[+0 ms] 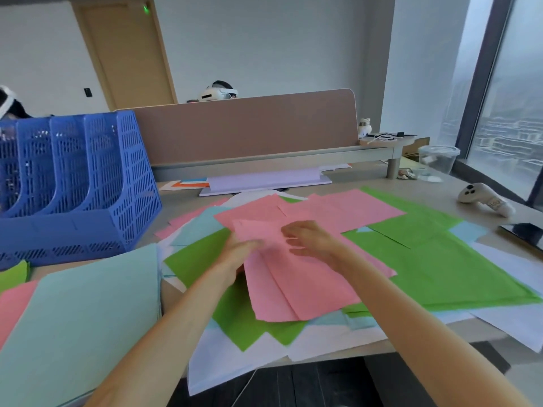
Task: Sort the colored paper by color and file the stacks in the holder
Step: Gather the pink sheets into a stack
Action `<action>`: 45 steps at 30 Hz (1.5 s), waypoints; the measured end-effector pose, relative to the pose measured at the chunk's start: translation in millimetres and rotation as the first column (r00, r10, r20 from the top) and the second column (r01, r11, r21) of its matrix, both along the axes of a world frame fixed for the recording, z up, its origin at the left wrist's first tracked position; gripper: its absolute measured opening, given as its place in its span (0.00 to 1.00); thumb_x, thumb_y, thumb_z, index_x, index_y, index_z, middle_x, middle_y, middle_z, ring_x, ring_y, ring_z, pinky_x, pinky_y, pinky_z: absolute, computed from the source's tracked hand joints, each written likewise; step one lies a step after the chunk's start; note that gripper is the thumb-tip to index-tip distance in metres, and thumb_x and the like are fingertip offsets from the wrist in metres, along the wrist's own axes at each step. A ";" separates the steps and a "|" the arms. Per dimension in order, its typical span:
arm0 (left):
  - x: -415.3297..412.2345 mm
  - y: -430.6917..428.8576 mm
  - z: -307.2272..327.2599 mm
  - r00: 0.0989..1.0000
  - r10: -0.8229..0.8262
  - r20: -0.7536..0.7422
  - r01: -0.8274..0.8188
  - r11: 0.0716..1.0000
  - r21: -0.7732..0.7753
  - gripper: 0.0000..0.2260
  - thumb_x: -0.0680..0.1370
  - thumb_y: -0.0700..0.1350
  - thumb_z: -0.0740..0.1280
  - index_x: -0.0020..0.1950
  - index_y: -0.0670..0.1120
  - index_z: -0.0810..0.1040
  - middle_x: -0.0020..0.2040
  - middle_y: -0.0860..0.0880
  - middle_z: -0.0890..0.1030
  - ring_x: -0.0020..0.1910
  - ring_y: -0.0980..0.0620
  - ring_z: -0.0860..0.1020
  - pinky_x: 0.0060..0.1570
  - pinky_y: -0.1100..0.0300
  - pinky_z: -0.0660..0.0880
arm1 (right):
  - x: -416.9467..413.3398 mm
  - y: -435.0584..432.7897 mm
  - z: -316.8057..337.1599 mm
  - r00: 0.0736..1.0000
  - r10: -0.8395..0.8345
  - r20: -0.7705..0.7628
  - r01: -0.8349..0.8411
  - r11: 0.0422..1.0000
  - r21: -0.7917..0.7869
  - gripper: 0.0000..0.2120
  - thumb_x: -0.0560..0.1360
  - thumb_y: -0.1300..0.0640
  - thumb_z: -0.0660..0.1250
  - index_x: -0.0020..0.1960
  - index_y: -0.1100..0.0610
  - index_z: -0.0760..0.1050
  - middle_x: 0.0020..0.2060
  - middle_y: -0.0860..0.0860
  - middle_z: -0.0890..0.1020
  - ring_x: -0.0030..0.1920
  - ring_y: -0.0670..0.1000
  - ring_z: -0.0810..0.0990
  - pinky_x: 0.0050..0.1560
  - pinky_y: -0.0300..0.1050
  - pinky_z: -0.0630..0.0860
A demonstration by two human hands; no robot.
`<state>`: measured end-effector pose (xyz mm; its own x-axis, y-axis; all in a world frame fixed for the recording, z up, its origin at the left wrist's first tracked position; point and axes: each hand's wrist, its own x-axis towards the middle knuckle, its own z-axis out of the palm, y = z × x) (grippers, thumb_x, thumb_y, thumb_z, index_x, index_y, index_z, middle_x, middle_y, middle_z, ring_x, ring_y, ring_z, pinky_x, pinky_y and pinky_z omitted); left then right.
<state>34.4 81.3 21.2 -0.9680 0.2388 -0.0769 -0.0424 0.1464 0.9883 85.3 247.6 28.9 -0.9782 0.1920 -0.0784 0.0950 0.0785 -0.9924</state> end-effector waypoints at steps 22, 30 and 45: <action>-52.5 6.8 15.4 0.978 0.183 0.103 -0.180 0.983 -0.043 0.05 0.74 0.36 0.66 0.45 0.41 0.71 0.45 0.41 0.76 0.41 0.45 0.75 0.43 0.56 0.74 | -31.7 87.9 -51.7 0.998 -0.043 -0.052 0.065 0.369 0.927 0.19 0.81 0.44 0.52 0.63 0.49 0.74 0.65 0.48 0.74 0.69 0.53 0.68 0.70 0.54 0.61; -53.9 -1.8 7.6 0.964 0.262 0.053 -0.255 0.960 -0.118 0.07 0.74 0.39 0.71 0.40 0.41 0.72 0.38 0.45 0.75 0.31 0.53 0.70 0.27 0.63 0.66 | -24.8 81.6 -40.5 0.988 0.012 -0.157 0.118 0.602 0.789 0.06 0.75 0.54 0.68 0.50 0.52 0.81 0.51 0.47 0.84 0.53 0.48 0.81 0.59 0.44 0.74; -57.5 -10.6 -9.8 0.983 0.128 -0.133 -0.140 0.987 -0.084 0.13 0.65 0.41 0.69 0.48 0.38 0.80 0.39 0.47 0.80 0.38 0.49 0.77 0.40 0.58 0.71 | -27.6 78.2 -40.3 0.999 0.029 0.034 -0.043 0.412 0.910 0.37 0.70 0.28 0.56 0.70 0.50 0.69 0.69 0.49 0.71 0.71 0.52 0.67 0.72 0.55 0.60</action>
<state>-23.2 70.7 11.4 -0.9941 0.1037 0.0329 0.0570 0.2388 0.9694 57.7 325.8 -11.4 -0.9865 0.1218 0.1096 0.0787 0.9388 -0.3353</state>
